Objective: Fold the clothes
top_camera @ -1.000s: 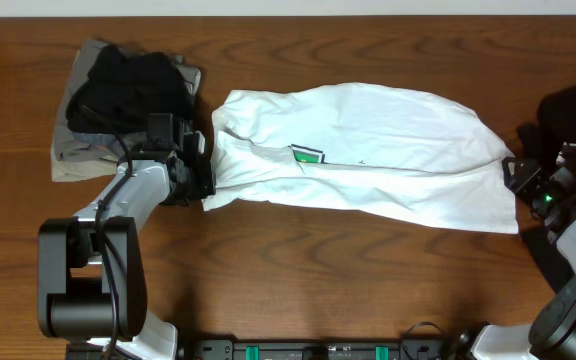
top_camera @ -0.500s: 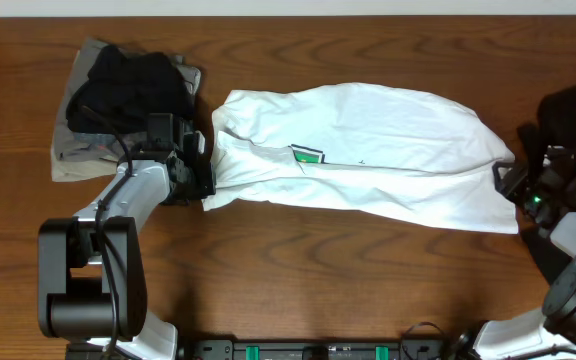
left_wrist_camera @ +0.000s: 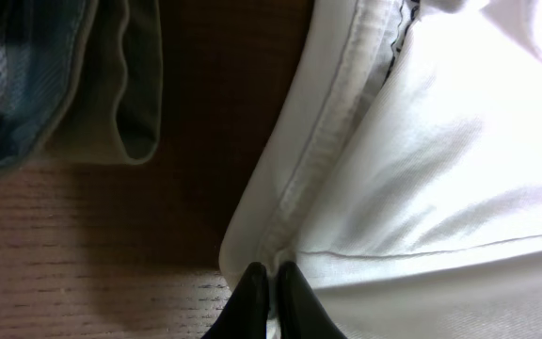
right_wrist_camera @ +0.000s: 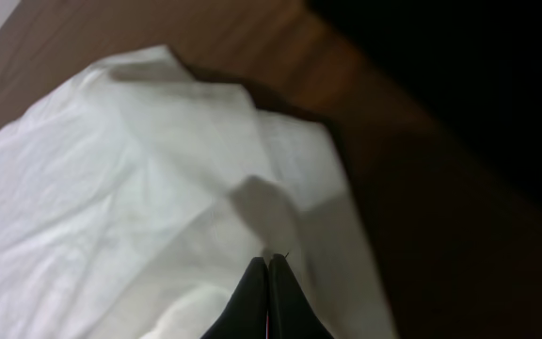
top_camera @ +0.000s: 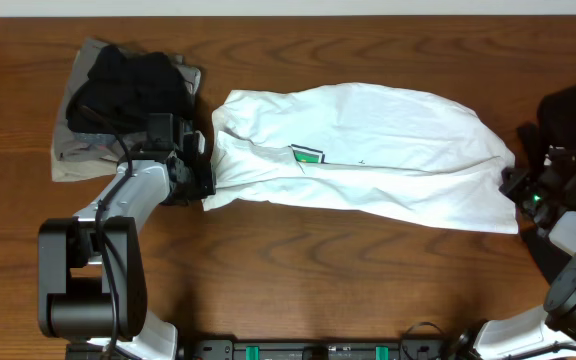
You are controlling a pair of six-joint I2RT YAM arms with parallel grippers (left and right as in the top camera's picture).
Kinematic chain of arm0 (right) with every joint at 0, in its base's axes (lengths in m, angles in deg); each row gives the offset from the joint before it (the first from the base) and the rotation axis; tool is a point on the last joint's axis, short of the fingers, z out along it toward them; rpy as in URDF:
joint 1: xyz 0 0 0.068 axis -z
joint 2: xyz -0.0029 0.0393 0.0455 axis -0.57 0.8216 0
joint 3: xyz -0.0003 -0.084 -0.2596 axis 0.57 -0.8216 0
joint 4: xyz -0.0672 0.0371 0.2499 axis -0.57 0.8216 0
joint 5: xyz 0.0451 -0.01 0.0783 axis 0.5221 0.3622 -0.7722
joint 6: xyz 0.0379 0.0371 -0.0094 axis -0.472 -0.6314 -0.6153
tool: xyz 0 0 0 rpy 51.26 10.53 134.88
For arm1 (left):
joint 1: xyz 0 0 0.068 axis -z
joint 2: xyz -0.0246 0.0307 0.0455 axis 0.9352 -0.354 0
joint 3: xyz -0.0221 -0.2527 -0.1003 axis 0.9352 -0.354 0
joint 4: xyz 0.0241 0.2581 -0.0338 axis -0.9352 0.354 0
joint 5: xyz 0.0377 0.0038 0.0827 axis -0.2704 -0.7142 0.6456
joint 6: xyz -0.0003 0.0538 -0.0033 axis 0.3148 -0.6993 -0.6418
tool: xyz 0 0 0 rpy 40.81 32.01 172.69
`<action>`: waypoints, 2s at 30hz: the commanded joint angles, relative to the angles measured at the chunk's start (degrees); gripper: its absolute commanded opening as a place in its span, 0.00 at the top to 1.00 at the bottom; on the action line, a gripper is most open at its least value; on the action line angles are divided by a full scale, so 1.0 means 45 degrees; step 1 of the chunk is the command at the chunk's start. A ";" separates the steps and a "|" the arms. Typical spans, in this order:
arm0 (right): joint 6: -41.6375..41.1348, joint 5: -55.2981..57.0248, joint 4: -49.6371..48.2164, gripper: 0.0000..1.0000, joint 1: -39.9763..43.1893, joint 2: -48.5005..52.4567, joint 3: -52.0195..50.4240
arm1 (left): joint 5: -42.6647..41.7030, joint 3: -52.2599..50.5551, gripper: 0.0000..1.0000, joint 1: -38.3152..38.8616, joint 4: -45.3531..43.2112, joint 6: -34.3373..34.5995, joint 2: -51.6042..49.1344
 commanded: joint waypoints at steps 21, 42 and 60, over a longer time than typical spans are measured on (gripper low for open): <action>0.1715 0.0287 -0.0024 0.54 -0.0680 -0.0058 0.0151 | 0.0019 0.0155 0.94 -0.0029 -0.0029 0.0117 0.0262; 0.2506 0.1185 0.0253 0.76 -0.1433 -0.0053 0.0151 | -0.0355 0.0155 0.94 -0.0029 -0.0262 0.0117 0.0262; -0.0209 0.3181 0.1311 0.99 -0.0491 -0.1598 0.0151 | -0.0350 0.0155 0.94 -0.0029 -0.0257 0.0117 0.0262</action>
